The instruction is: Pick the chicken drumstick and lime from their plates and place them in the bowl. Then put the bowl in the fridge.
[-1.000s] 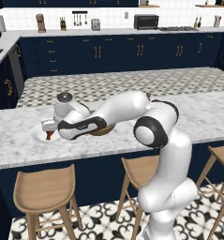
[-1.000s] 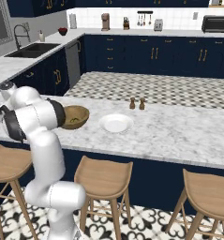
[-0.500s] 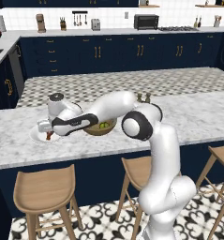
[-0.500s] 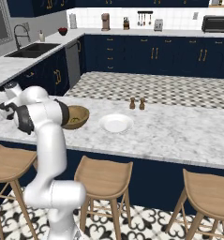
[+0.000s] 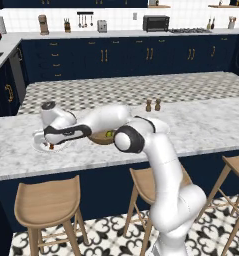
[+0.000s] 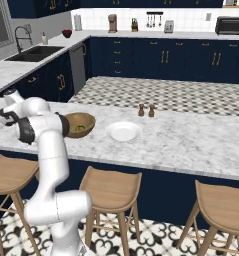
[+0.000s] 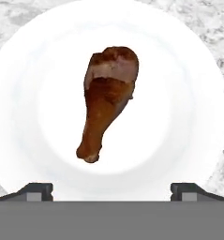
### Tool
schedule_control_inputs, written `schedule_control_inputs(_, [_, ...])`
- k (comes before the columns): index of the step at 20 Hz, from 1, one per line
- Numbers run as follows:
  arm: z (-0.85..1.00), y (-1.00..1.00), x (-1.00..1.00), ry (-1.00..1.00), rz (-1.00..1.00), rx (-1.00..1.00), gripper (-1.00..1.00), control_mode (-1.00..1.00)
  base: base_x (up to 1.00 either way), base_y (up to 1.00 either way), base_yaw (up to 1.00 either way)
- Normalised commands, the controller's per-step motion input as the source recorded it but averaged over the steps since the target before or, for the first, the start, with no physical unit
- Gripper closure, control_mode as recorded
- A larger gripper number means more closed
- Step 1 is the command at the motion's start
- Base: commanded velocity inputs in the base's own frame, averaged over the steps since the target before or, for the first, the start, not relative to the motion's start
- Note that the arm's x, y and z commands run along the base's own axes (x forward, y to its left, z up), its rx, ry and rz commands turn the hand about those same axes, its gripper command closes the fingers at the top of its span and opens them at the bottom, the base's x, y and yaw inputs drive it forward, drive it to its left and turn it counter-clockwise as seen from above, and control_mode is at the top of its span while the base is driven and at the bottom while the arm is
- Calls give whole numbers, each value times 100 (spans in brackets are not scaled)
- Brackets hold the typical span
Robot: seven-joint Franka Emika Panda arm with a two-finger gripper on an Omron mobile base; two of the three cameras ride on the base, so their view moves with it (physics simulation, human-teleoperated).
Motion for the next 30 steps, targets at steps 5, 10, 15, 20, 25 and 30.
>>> schedule_control_inputs(5, [-55,1,16,-1,0,0,100,-100,0,0,0])
schedule_control_inputs(10, [-42,0,18,-11,0,0,100,-100,0,0,0])
schedule_control_inputs(15, [-24,-34,-1,-2,-3,0,100,-100,0,0,0])
schedule_control_inputs(20, [84,-98,-38,-12,-15,8,100,-100,0,0,0])
schedule_control_inputs(25, [66,-100,-10,-18,-22,6,100,-100,0,0,0])
schedule_control_inputs(30, [-3,-100,5,0,-32,5,100,-100,0,0,0])
